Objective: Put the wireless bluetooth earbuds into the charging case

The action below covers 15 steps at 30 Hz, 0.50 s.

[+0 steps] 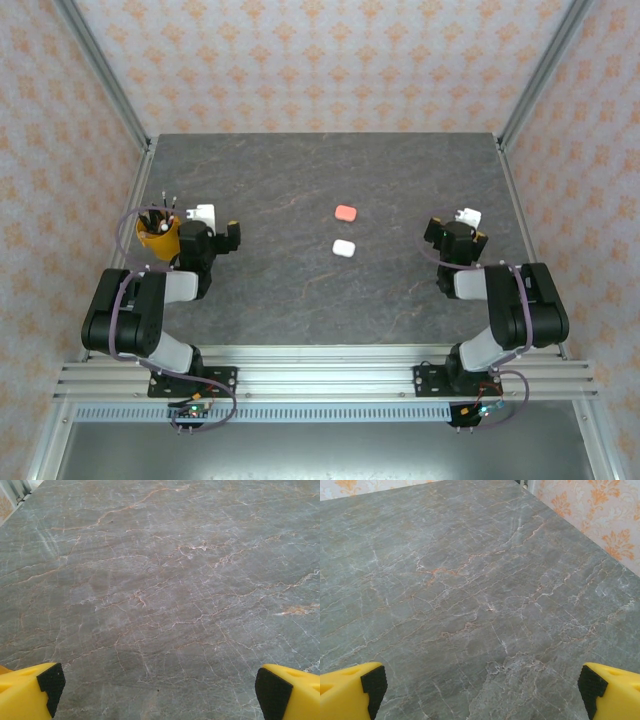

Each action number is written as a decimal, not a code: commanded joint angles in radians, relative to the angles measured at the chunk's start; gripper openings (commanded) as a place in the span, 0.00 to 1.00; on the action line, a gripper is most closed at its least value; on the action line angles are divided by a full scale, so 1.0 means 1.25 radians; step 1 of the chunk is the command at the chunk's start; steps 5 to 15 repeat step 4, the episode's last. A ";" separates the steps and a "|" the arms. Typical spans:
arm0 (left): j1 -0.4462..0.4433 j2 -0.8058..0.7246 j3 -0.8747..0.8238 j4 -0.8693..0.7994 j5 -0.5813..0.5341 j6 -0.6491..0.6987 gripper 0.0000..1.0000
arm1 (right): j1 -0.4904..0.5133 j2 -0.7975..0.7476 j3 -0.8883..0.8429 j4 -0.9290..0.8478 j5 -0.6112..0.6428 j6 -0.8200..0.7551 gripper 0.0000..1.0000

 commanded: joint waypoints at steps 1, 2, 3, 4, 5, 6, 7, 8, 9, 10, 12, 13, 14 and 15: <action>0.000 -0.003 0.017 0.013 -0.003 -0.009 1.00 | -0.001 -0.003 0.020 0.008 -0.020 -0.001 0.99; 0.000 -0.003 0.017 0.014 -0.005 -0.009 1.00 | -0.001 -0.008 0.014 0.015 -0.022 -0.003 0.99; -0.002 -0.003 0.016 0.015 -0.010 -0.009 1.00 | -0.001 -0.011 0.009 0.022 -0.024 -0.004 0.99; -0.004 -0.004 0.016 0.016 -0.012 -0.007 1.00 | -0.001 -0.011 0.008 0.026 -0.025 -0.006 0.99; -0.004 -0.004 0.016 0.016 -0.012 -0.007 1.00 | -0.001 -0.011 0.008 0.026 -0.025 -0.006 0.99; -0.004 -0.004 0.016 0.016 -0.012 -0.007 1.00 | -0.001 -0.011 0.008 0.026 -0.025 -0.006 0.99; -0.004 -0.004 0.016 0.016 -0.012 -0.007 1.00 | -0.001 -0.011 0.008 0.026 -0.025 -0.006 0.99; -0.004 -0.004 0.016 0.016 -0.012 -0.007 1.00 | -0.001 -0.011 0.008 0.026 -0.025 -0.006 0.99; -0.004 -0.004 0.016 0.016 -0.012 -0.007 1.00 | -0.001 -0.011 0.008 0.026 -0.025 -0.006 0.99; -0.004 -0.004 0.016 0.016 -0.012 -0.007 1.00 | -0.001 -0.011 0.008 0.026 -0.025 -0.006 0.99; -0.004 -0.004 0.016 0.016 -0.012 -0.007 1.00 | -0.001 -0.011 0.008 0.026 -0.025 -0.006 0.99; -0.004 -0.004 0.016 0.016 -0.012 -0.007 1.00 | -0.001 -0.011 0.008 0.026 -0.025 -0.006 0.99; -0.004 -0.004 0.016 0.016 -0.012 -0.007 1.00 | -0.001 -0.011 0.008 0.026 -0.025 -0.006 0.99; -0.004 -0.004 0.016 0.016 -0.012 -0.007 1.00 | -0.001 -0.011 0.008 0.026 -0.025 -0.006 0.99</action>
